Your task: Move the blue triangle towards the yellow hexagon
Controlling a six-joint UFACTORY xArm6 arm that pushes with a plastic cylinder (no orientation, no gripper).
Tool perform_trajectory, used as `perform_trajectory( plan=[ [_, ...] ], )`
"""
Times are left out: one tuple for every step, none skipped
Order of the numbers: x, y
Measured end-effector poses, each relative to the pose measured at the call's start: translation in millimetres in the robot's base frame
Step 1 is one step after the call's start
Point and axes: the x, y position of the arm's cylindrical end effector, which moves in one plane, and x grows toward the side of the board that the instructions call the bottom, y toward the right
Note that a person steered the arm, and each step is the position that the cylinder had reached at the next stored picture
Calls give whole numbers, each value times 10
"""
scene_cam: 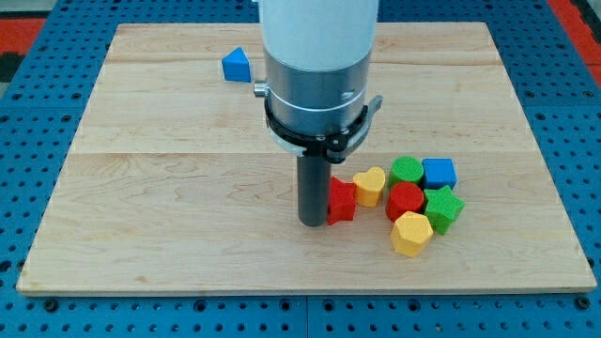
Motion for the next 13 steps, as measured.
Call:
perform_trajectory(
  plan=[
    [156,-9],
    [150,-117],
    [140,-287],
    [-36,-884],
    [-474,-1241],
    [-1030,-1234],
    [-1574,-952],
    [-2058,-587],
    [-2520,-148],
    [-2771,368],
    [-2931,817],
    [-3101,646],
    [-2970,-230]
  ],
)
